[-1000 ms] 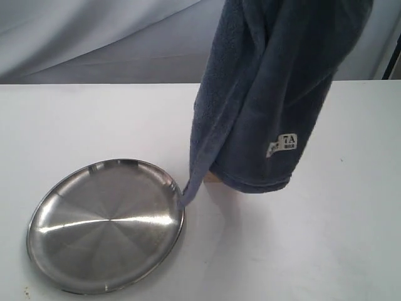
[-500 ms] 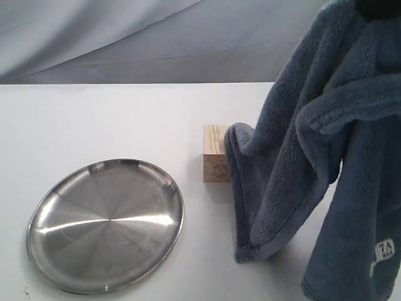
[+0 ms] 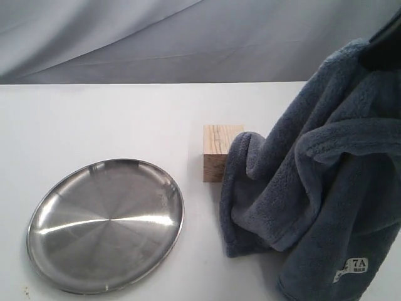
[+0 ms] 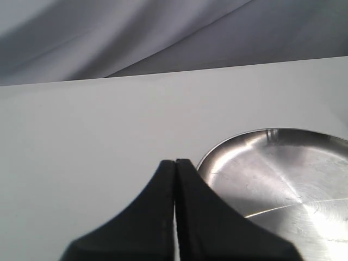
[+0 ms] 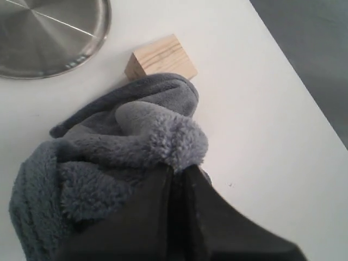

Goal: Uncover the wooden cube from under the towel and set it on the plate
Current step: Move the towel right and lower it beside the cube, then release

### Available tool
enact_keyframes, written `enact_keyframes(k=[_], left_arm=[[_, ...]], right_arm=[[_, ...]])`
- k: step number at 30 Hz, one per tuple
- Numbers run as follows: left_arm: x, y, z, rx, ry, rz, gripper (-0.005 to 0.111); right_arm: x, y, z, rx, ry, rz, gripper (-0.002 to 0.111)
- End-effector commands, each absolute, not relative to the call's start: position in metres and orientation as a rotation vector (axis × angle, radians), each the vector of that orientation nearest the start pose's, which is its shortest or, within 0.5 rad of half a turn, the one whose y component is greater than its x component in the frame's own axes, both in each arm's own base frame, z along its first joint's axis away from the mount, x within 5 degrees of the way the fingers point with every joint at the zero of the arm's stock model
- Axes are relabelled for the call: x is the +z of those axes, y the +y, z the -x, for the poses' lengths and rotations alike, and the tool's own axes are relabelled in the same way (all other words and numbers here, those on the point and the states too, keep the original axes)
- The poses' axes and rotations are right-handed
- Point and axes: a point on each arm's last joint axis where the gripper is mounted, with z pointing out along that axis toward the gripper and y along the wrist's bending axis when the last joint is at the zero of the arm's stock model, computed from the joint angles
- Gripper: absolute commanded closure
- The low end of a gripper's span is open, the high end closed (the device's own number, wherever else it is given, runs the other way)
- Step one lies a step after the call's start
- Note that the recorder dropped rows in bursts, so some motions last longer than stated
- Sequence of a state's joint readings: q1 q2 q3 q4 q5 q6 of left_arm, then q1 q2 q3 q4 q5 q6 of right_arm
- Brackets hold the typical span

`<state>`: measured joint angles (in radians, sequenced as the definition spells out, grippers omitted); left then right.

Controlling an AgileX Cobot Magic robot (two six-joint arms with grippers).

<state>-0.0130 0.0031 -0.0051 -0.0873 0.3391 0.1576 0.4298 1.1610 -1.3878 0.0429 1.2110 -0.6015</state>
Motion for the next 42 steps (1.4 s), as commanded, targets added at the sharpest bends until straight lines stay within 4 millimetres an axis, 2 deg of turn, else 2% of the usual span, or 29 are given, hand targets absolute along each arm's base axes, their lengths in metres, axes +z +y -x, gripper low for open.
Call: enact_keyframes(k=[1, 7, 12, 27, 35, 39, 42], left_arm=[[0.184, -0.003, -0.054, 0.015, 1.805, -0.096, 0.105], [0.184, -0.003, -0.054, 0.015, 1.805, -0.096, 0.105], [0.184, -0.003, -0.054, 0.015, 1.805, -0.096, 0.105], [0.184, -0.003, -0.054, 0.015, 1.805, -0.096, 0.105], [0.184, -0.003, -0.054, 0.015, 1.805, -0.096, 0.105], [0.184, -0.003, -0.054, 0.015, 1.805, -0.096, 0.105], [0.184, -0.003, -0.054, 0.015, 1.805, -0.096, 0.105]], right_arm=[[0.436, 0.084, -0.183, -0.053, 2.092, 1.118, 0.108], [0.465, 0.073, -0.154, -0.039, 1.9, 1.013, 0.108], [0.478, 0.065, -0.134, -0.012, 1.818, 0.967, 0.108], [0.474, 0.066, -0.135, -0.004, 1.822, 0.959, 0.108], [0.441, 0.081, -0.138, 0.195, 1.928, 0.994, 0.108], [0.402, 0.084, -0.142, 0.223, 2.063, 1.047, 0.108], [0.363, 0.083, -0.145, 0.196, 2.176, 1.091, 0.108]])
